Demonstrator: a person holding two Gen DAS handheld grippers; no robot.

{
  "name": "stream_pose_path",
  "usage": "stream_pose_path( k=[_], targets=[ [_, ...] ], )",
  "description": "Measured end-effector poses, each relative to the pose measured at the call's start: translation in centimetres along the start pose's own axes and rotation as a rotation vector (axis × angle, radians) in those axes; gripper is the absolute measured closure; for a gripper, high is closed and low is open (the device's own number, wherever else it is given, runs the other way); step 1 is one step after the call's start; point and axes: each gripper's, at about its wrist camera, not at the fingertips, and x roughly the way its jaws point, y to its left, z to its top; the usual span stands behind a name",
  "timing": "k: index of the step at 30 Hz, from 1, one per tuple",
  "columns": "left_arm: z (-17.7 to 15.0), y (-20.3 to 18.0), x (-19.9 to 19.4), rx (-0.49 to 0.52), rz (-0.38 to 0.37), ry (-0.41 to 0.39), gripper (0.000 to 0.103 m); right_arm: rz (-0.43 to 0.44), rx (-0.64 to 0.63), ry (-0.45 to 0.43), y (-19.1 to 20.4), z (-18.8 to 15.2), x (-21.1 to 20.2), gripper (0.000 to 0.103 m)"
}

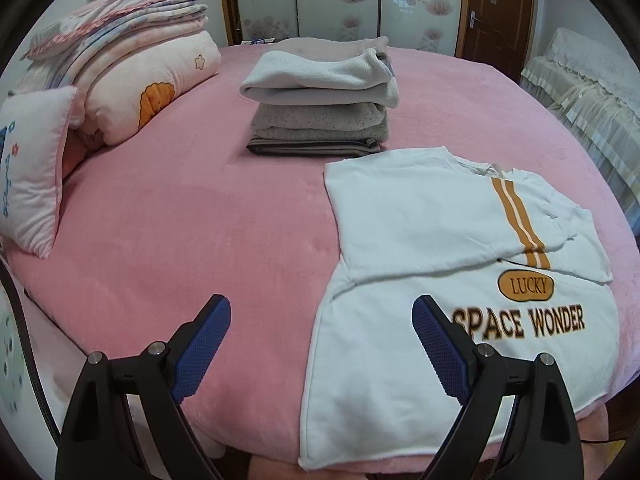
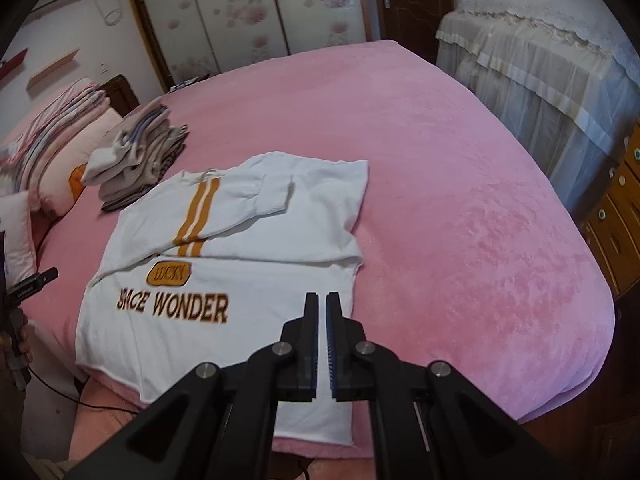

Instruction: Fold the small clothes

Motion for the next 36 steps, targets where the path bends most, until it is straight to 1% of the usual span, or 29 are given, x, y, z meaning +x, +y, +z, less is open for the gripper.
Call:
stream_pose_path(
  k=[5, 6, 8, 10, 11, 17, 19, 22, 25, 30, 36],
  targets=[
    [-2.9, 0.6, -0.9, -0.028, -0.039, 0.010, 0.012, 0.017, -0.084, -0.021, 2.3, -2.0, -1.6, 0.099],
    [-3.5, 0.7, -0.9, -0.030, -0.043, 0.016, 0.012, 0.019, -0.098, -0.019, 2.7, -2.5, -1.7, 0.095],
    [-4.6, 0.9, -0.5, -0.035, -0.051, 0.030, 0.012, 0.018, -0.113, -0.020, 3.2, -3.2, -1.8, 0.078],
    [-5.7, 1.2, 0.1, -0.040, -0.065, 0.052, 0.012, 0.025, -0.114, -0.024, 3.3, -4.1, -1.7, 0.069],
    [-6.3, 1.4, 0.5, -0.041, -0.075, 0.065, 0.012, 0.031, -0.113, -0.021, 3.3, -4.6, -1.6, 0.068],
    [-9.2, 2.8, 3.2, -0.059, -0.111, 0.138, 0.012, 0.047, -0.103, 0.053, 2.1, -7.7, 1.1, 0.067],
    [-10.0, 3.4, 4.0, -0.076, -0.136, 0.164, 0.012, 0.032, -0.102, 0.082, 1.2, -8.9, 2.3, 0.067],
    [-10.8, 4.0, 5.0, -0.081, -0.160, 0.193, 0.013, 0.019, -0.067, 0.128, -0.4, -9.9, 3.9, 0.067],
    [-11.4, 4.2, 5.8, -0.072, -0.160, 0.223, 0.015, 0.027, -0.016, 0.167, -2.0, -10.5, 5.1, 0.067],
    [-12.0, 4.2, 6.4, -0.055, -0.177, 0.238, 0.016, 0.040, 0.032, 0.206, -3.2, -11.1, 6.7, 0.067],
    [-12.6, 3.7, 6.7, -0.011, -0.167, 0.247, 0.017, 0.059, 0.043, 0.240, -3.3, -11.6, 8.1, 0.067]
  ],
)
